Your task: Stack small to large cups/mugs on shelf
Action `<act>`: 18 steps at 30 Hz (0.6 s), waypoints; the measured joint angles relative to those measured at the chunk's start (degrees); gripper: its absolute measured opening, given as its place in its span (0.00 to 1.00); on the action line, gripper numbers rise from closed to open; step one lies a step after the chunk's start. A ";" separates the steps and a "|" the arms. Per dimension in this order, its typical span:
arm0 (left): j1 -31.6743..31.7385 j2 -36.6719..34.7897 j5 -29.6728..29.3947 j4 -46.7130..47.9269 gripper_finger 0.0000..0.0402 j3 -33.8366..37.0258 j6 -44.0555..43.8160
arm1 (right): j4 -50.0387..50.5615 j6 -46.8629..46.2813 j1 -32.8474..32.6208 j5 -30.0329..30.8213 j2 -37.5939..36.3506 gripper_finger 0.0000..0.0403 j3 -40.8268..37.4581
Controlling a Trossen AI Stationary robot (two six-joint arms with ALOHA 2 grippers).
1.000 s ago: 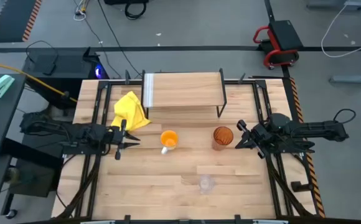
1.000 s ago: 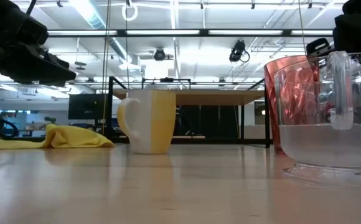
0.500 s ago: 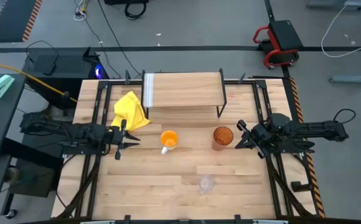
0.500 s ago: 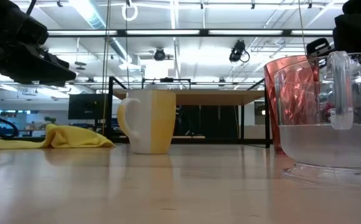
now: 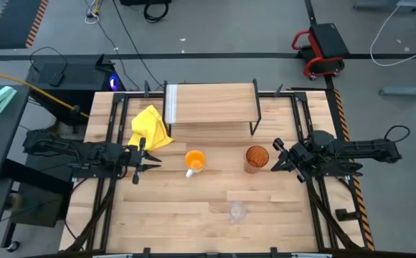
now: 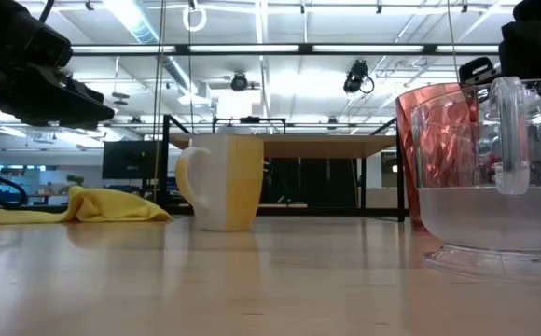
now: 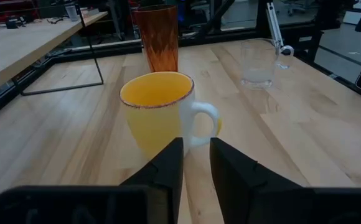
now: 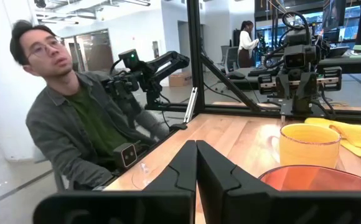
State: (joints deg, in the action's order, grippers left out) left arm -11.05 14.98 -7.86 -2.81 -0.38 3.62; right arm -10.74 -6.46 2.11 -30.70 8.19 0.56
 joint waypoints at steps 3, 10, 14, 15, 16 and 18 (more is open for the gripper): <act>0.00 0.02 0.02 0.01 0.21 0.00 0.00 | 0.00 0.00 0.00 0.02 0.00 0.03 -0.02; -0.01 0.00 0.01 0.02 0.20 0.01 0.00 | 0.00 0.02 0.00 0.02 0.00 0.03 -0.02; -0.01 0.00 0.01 0.02 0.22 0.01 0.00 | 0.00 0.01 0.00 0.01 0.00 0.03 -0.02; -0.01 0.01 0.01 0.00 0.22 0.00 0.00 | 0.00 0.01 0.00 0.00 0.01 0.03 -0.02; -0.01 0.01 0.01 0.01 0.22 0.00 0.00 | 0.00 0.02 0.00 0.00 0.02 0.03 -0.02; -0.02 0.00 0.00 0.02 0.22 0.00 0.00 | 0.00 0.01 0.00 0.00 0.00 0.03 -0.01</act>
State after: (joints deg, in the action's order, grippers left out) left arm -11.07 14.98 -7.86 -2.79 -0.38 3.62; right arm -10.74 -6.45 2.11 -30.70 8.19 0.54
